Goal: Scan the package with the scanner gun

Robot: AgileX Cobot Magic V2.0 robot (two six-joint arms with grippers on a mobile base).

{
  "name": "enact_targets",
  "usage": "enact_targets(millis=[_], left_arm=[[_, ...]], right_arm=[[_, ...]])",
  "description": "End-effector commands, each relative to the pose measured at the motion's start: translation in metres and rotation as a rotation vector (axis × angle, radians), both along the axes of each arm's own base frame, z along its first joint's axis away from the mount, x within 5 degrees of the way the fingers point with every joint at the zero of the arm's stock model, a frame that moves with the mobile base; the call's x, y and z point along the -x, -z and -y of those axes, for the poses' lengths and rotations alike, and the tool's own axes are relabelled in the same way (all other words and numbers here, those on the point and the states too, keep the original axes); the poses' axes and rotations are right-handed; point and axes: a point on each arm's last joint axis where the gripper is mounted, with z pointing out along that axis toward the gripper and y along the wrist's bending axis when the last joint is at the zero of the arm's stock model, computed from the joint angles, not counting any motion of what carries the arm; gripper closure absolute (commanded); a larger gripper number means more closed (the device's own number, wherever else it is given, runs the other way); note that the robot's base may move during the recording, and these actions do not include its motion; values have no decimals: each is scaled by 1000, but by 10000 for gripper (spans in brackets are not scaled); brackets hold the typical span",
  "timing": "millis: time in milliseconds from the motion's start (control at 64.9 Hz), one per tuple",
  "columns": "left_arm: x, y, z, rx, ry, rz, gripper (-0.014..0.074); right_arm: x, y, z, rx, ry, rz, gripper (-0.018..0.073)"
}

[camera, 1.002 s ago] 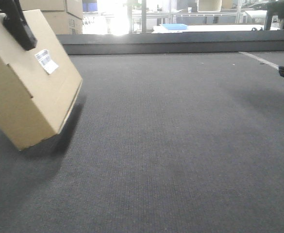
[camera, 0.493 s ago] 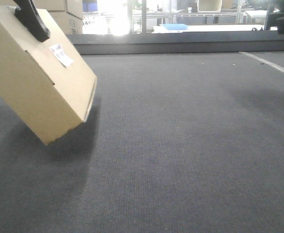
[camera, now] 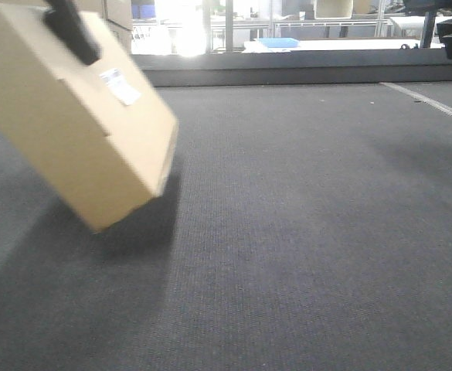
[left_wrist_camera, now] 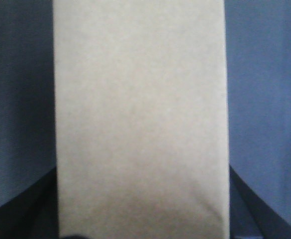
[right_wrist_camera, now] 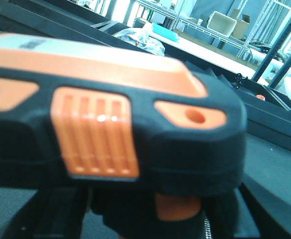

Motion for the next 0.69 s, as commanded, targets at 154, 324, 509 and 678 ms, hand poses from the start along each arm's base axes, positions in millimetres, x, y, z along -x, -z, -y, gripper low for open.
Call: enact_targets(millis=[154, 324, 509, 678], left_arm=[[-5, 4, 29, 106, 10, 16, 707], [-7, 4, 34, 129, -14, 33, 707], [-8, 3, 34, 131, -19, 41, 707], [-8, 3, 34, 131, -19, 41, 707]], right_arm=[[-1, -14, 2, 17, 21, 110, 378], [-1, -14, 4, 49, 40, 103, 378], [-1, -14, 4, 56, 40, 104, 378], [-1, -14, 4, 57, 40, 106, 378]])
